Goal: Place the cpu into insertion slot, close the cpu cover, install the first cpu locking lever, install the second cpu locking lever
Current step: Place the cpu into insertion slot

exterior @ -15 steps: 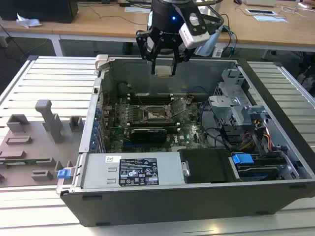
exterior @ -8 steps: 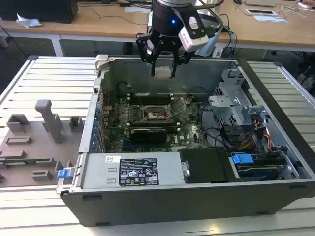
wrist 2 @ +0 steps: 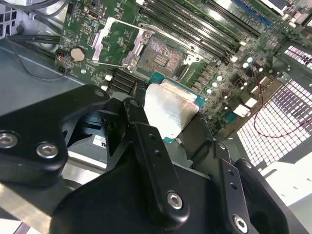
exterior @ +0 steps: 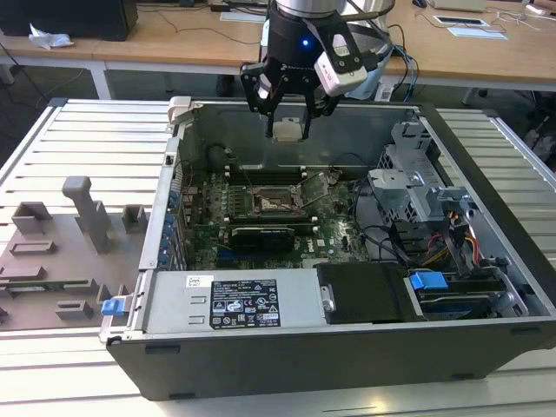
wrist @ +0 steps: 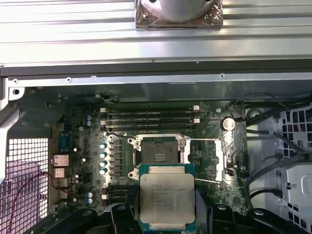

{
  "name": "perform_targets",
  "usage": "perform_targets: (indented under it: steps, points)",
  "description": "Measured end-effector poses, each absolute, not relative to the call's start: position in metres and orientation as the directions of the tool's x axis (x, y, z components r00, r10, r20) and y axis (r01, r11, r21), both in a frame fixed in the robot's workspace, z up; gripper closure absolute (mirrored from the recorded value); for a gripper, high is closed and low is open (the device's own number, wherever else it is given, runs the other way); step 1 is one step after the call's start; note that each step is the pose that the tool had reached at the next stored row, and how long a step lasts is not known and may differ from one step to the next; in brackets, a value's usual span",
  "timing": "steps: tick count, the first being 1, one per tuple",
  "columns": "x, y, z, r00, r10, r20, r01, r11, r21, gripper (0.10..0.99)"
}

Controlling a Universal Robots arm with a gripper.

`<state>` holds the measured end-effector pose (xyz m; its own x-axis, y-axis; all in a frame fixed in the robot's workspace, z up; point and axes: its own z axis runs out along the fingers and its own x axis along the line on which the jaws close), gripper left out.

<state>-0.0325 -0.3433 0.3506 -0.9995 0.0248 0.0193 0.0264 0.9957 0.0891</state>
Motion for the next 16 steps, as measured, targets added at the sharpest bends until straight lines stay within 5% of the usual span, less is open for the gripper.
perform_targets:
  steps: [16]
  points:
    - [-0.033, -0.343, 0.336, -1.0, 0.025, 0.019, 0.026, 0.996, 0.089, 0.541]
